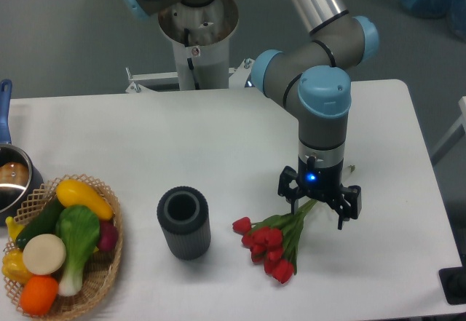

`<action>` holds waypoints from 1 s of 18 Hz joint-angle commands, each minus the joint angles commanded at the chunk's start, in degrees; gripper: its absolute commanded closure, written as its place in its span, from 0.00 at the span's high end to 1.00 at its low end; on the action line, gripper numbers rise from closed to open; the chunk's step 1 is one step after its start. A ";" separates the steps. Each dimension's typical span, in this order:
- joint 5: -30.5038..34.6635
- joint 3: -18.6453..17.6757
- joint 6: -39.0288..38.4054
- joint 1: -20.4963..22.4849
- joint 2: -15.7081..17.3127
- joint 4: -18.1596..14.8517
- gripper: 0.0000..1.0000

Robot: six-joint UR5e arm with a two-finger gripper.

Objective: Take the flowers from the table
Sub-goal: 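Move the open gripper over the red tulip stems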

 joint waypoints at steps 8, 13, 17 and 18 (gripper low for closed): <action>-2.11 -1.58 5.28 0.18 -0.17 0.62 1.00; -1.93 -3.42 5.54 0.44 -0.53 0.62 1.00; -1.85 -4.83 10.36 2.19 -0.09 0.35 1.00; -1.76 -5.70 11.85 2.29 -0.09 0.35 1.00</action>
